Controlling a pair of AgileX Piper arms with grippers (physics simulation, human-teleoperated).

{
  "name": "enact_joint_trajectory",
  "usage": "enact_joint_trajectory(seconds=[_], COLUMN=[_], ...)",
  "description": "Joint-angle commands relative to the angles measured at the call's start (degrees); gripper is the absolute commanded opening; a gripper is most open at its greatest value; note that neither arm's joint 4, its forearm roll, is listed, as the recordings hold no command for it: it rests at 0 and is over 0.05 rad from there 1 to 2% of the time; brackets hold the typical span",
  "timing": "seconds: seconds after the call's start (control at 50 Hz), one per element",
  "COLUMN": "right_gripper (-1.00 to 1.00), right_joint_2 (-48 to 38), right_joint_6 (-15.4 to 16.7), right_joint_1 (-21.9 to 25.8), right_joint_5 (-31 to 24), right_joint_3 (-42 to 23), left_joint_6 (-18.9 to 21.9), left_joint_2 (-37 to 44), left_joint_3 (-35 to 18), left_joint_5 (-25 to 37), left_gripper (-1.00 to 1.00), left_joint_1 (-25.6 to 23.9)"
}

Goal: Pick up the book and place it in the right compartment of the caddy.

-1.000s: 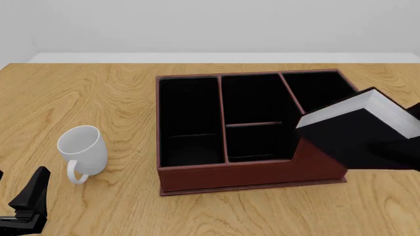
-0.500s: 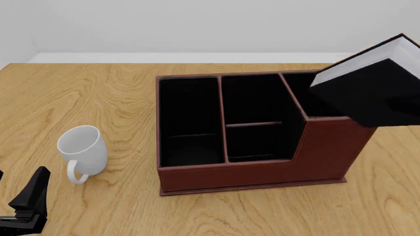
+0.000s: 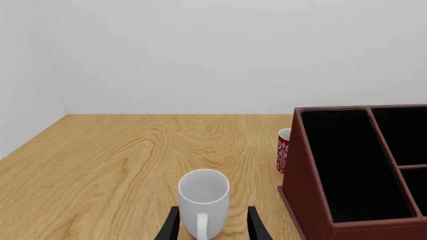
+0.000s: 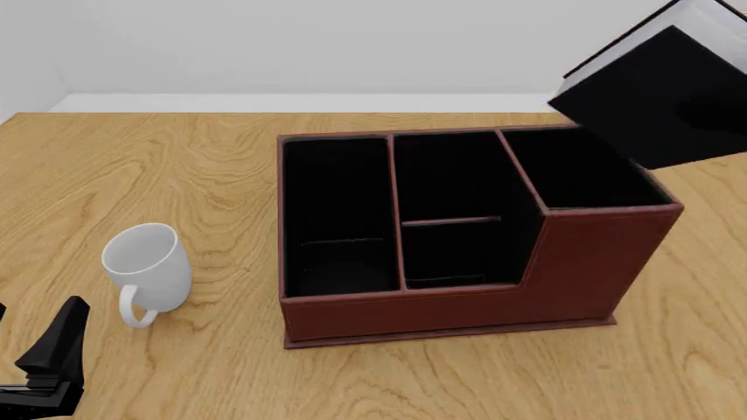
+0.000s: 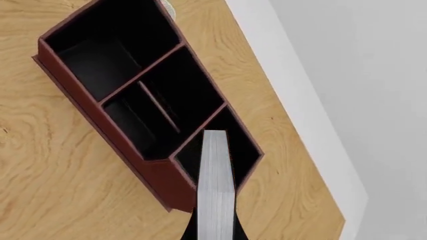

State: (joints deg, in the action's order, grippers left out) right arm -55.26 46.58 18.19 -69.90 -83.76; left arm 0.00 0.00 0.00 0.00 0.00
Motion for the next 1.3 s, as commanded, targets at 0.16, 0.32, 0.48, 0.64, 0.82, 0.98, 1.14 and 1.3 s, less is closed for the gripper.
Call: enact_joint_trajectory(seconds=[0.16, 0.32, 0.48, 0.64, 0.82, 0.98, 1.14, 1.3], right_gripper=[-1.0, -1.0, -1.0, -1.0, -1.0, -1.0, -1.0, -1.0], right_joint_2=[-7.29, -9.78, -11.84, -12.8, -12.62, -12.78, -12.72, -13.56], right_joint_6=[-1.31, -1.39, -1.98, -3.47, -3.97, -4.41, -5.09, -5.17], right_joint_1=[-0.65, -1.32, -1.78, -3.31, -4.67, -5.94, -6.41, -7.56], right_joint_5=[0.01, 0.03, 0.02, 1.92, 3.88, 6.42, 7.94, 9.49], right_joint_3=[-7.69, -9.78, -11.27, -9.79, -6.84, -3.62, -1.41, -0.37], left_joint_6=[0.0, 0.0, 0.0, 0.0, 0.0, 0.0, 0.0, 0.0], left_joint_2=[0.0, 0.0, 0.0, 0.0, 0.0, 0.0, 0.0, 0.0], left_joint_3=[0.0, 0.0, 0.0, 0.0, 0.0, 0.0, 0.0, 0.0], left_joint_5=[0.0, 0.0, 0.0, 0.0, 0.0, 0.0, 0.0, 0.0], left_gripper=[1.0, 1.0, 1.0, 1.0, 1.0, 1.0, 1.0, 1.0], left_joint_1=[0.0, 0.0, 0.0, 0.0, 0.0, 0.0, 0.0, 0.0])
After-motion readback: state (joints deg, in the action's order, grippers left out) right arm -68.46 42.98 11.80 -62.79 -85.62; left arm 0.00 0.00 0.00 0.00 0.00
